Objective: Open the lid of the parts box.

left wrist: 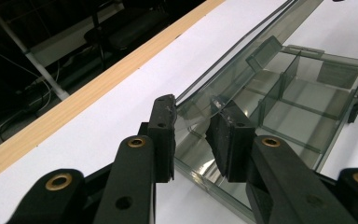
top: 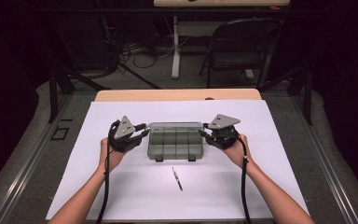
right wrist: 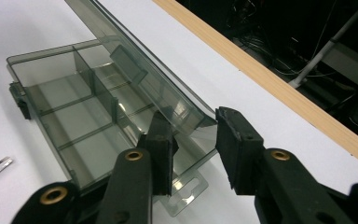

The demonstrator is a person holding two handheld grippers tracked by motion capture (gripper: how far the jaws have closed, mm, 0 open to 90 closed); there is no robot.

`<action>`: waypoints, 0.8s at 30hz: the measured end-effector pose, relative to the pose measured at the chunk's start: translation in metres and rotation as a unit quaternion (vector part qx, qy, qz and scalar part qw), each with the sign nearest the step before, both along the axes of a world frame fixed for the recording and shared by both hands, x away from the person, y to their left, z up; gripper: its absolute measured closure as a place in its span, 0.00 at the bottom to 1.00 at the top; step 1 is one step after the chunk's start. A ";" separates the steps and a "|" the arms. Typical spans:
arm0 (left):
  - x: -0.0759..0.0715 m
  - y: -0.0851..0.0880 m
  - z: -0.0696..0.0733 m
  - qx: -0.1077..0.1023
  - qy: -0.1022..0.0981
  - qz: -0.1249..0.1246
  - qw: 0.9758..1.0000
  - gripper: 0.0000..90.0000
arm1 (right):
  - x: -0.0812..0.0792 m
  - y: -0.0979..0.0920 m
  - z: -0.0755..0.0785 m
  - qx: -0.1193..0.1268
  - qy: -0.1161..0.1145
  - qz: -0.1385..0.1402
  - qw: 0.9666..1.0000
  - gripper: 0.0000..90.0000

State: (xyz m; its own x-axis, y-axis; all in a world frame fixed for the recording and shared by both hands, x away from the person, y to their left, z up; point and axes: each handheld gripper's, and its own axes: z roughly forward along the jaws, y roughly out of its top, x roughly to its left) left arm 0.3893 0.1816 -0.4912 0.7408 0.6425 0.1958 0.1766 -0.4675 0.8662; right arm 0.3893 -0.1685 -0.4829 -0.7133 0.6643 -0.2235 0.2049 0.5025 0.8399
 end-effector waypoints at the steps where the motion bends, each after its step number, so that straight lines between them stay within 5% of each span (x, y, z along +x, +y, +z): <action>1: 0.001 0.000 0.000 -0.002 0.000 0.001 1.000 0.79 | 0.001 0.000 0.000 0.000 0.001 -0.002 1.000 0.76; 24: 0.018 0.002 0.009 -0.009 0.007 0.003 1.000 0.85 | 0.020 0.002 0.007 0.015 0.024 -0.031 0.999 0.82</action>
